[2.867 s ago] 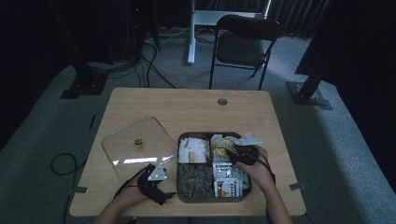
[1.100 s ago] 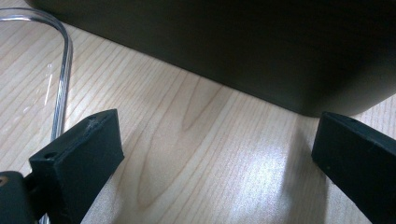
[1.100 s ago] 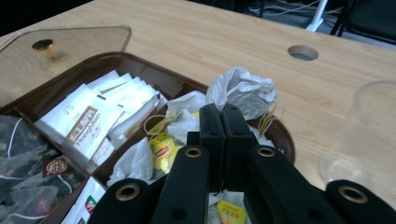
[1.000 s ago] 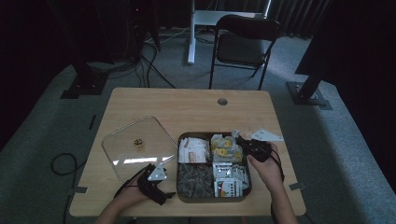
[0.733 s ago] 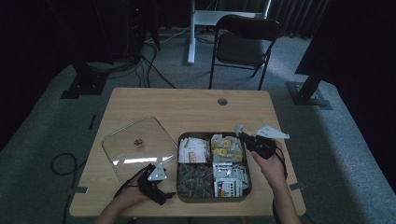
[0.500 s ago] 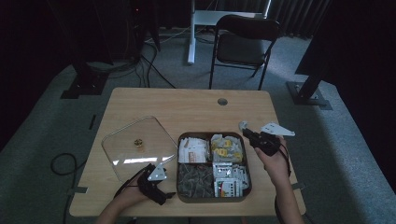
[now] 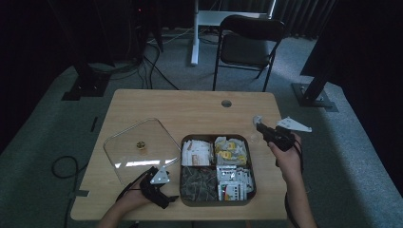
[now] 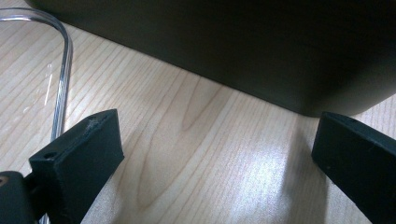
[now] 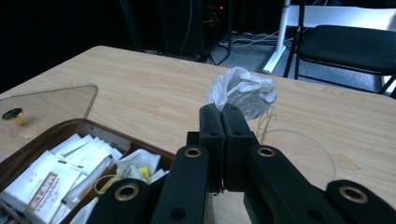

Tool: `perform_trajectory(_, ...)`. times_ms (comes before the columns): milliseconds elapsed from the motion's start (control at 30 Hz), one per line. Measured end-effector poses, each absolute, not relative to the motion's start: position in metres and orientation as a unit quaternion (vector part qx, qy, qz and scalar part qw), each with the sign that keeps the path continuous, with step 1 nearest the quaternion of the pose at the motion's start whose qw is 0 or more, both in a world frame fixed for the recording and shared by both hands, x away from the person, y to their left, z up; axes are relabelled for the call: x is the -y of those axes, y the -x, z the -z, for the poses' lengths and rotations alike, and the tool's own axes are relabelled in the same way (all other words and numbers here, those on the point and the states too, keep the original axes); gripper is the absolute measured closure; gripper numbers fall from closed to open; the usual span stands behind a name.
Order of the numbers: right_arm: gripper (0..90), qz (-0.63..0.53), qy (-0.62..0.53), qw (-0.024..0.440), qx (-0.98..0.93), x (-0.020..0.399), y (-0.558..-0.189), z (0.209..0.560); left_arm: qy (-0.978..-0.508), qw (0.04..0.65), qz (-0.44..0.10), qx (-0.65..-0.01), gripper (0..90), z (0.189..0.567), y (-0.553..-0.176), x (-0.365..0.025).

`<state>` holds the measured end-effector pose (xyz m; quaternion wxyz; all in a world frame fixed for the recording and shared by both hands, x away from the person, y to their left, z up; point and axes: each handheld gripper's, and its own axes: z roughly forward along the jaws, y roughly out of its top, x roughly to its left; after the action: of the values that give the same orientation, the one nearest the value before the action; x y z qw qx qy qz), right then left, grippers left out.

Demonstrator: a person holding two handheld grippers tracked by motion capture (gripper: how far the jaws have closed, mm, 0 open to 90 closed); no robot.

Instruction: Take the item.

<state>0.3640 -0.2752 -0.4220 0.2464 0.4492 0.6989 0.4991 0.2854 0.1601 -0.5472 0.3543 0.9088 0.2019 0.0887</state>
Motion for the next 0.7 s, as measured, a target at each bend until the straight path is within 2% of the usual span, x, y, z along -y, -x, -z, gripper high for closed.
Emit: perform_trajectory(700,88.9,-0.477,-0.491,0.235,-0.690,0.293,-0.391,0.439,-0.909,0.354,-0.089,-0.202,1.8,0.547,-0.285,-0.160)
